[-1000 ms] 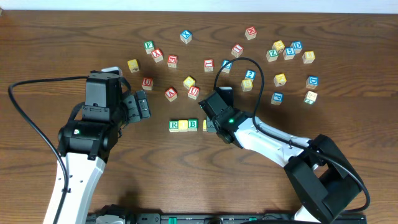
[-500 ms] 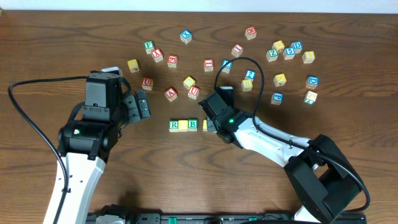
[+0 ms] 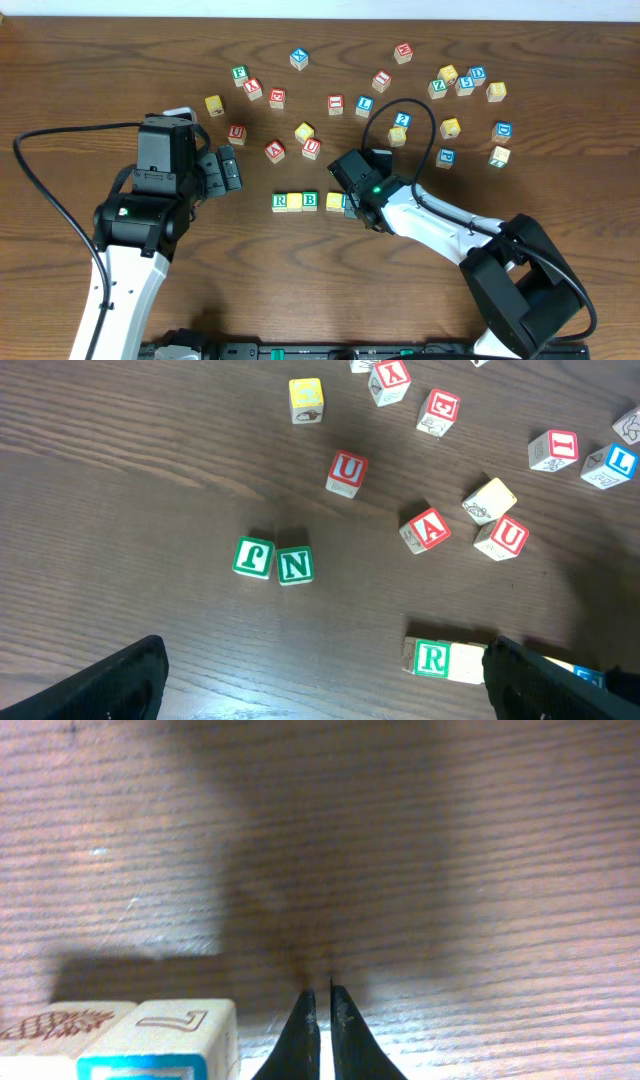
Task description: Spell out ROBOT
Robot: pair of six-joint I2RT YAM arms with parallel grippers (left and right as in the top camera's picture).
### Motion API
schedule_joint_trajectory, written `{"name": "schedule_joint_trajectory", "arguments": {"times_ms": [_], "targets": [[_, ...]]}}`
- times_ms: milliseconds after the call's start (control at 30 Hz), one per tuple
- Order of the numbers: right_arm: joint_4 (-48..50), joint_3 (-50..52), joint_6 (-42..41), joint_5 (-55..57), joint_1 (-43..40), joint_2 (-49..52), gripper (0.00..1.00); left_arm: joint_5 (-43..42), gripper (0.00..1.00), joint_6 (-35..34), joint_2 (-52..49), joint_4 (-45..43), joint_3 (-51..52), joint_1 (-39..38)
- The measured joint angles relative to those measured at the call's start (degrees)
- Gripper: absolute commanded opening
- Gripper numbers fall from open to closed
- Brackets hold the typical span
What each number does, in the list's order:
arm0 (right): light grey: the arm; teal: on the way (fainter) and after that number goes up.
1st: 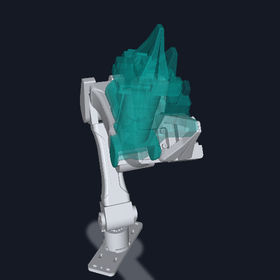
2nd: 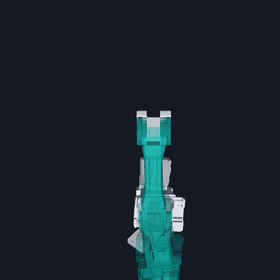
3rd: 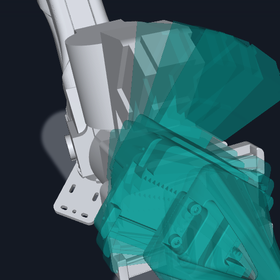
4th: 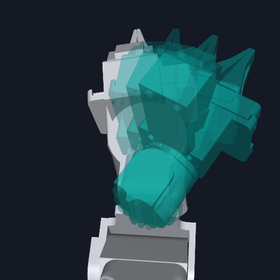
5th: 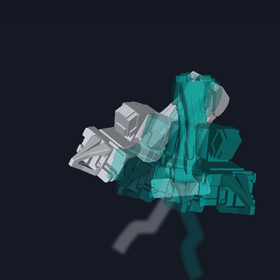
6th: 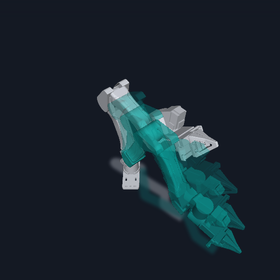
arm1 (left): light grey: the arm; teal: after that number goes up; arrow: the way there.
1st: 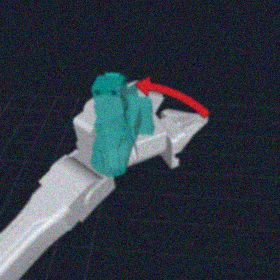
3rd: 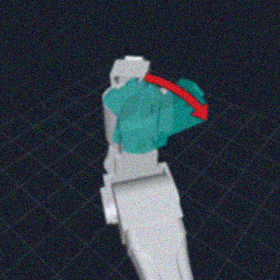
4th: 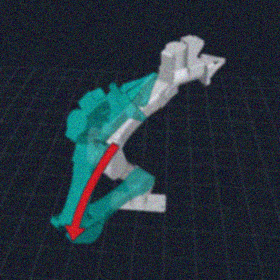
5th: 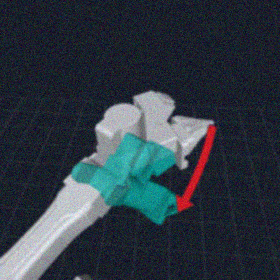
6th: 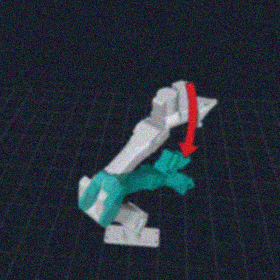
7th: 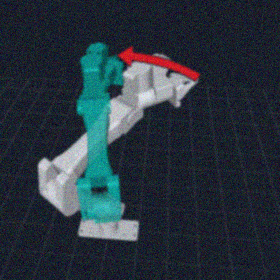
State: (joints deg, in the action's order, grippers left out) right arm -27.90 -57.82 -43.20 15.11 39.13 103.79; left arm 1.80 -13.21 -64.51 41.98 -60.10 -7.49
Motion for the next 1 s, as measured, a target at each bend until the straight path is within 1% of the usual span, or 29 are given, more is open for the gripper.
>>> {"name": "schedule_joint_trajectory", "arguments": {"times_ms": [200,433,1000], "targets": [[0.6,0.0,0.0,-1.9,0.0,0.0,0.01,0.0,0.98,0.0,0.0,0.0,0.0,0.0],[3.6,0.0,0.7,-3.3,0.0,0.0,0.01,0.0,0.98,0.0,0.0,0.0,0.0,0.0],[2.8,0.0,1.4,-5.2,0.0,0.0,0.01,0.0,0.98,0.0,0.0,0.0,0.0,0.0]]}}
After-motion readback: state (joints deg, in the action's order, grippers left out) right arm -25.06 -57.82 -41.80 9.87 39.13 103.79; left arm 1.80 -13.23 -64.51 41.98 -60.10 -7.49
